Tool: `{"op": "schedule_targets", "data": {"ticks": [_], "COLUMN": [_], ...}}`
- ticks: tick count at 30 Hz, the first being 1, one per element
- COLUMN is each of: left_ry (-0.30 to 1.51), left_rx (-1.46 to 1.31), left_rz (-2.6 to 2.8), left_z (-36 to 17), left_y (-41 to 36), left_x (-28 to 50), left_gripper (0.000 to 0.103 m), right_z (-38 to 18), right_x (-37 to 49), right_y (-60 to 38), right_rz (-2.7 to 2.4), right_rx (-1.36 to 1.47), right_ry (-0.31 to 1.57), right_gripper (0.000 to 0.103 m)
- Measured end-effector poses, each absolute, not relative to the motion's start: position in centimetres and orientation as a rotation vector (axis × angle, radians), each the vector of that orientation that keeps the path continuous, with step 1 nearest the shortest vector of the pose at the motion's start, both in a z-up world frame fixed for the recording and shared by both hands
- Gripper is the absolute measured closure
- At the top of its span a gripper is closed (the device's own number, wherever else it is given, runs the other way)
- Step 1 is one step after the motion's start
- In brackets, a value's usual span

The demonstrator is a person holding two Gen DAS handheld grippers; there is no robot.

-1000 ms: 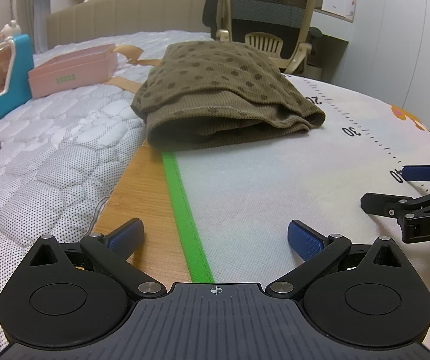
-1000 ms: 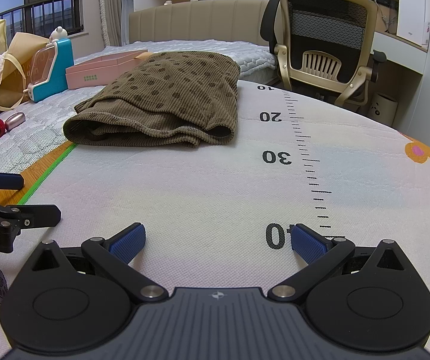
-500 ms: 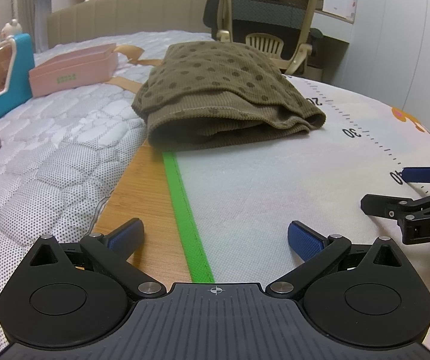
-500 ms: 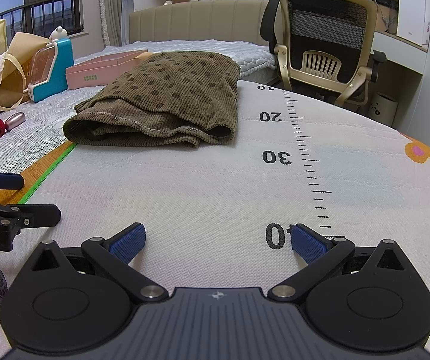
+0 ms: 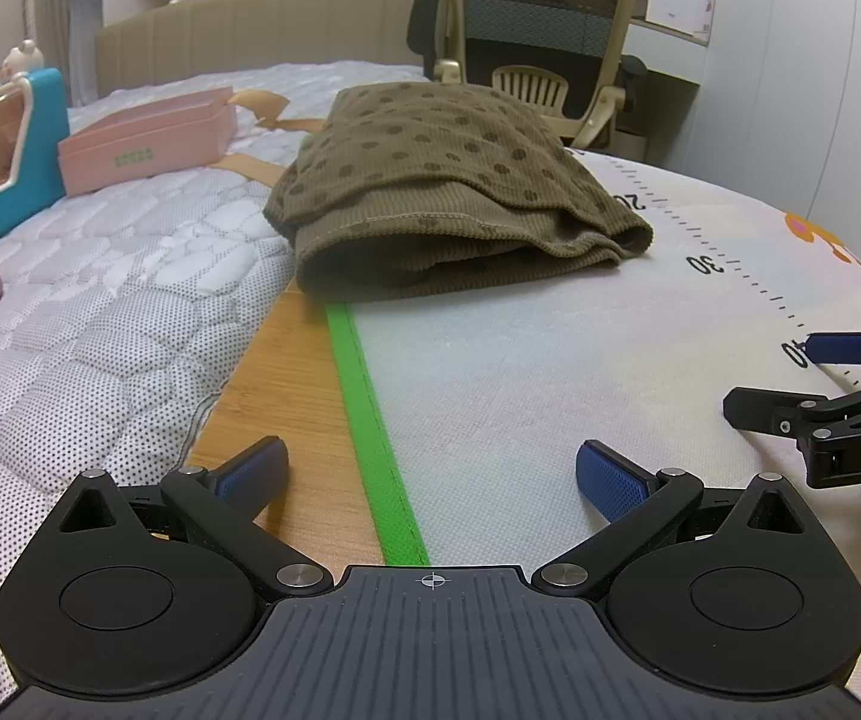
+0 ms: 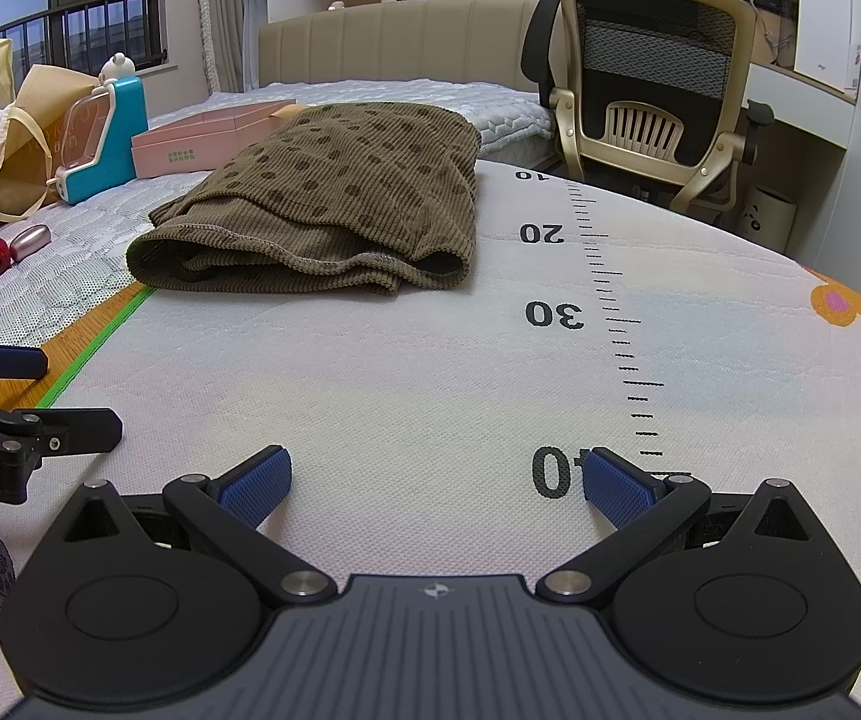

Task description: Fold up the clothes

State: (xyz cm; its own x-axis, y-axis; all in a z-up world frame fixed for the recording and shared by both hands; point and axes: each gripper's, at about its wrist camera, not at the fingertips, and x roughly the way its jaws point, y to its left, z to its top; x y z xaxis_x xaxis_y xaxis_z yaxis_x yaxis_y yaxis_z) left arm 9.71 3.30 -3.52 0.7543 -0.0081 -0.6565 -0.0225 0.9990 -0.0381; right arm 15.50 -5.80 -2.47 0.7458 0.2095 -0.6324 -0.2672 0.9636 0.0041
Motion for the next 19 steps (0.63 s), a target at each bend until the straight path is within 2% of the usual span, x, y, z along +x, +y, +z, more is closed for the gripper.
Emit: {"op": "schedule_targets", "data": {"ticks": [19], "left_ry": [0.715], "left_rx": [-0.047], "left_rz": [0.011], "left_z": [-3.5], "left_y": [3.29], "left_x": [9.64], "left_gripper": [0.0], "right_z": [-2.47], "right_x": [15.46], "right_y": [-5.76], "right_rz": [0.259], "right_rx": [-0.096], "right_ry": [0.683], "right_gripper": [0.0]}}
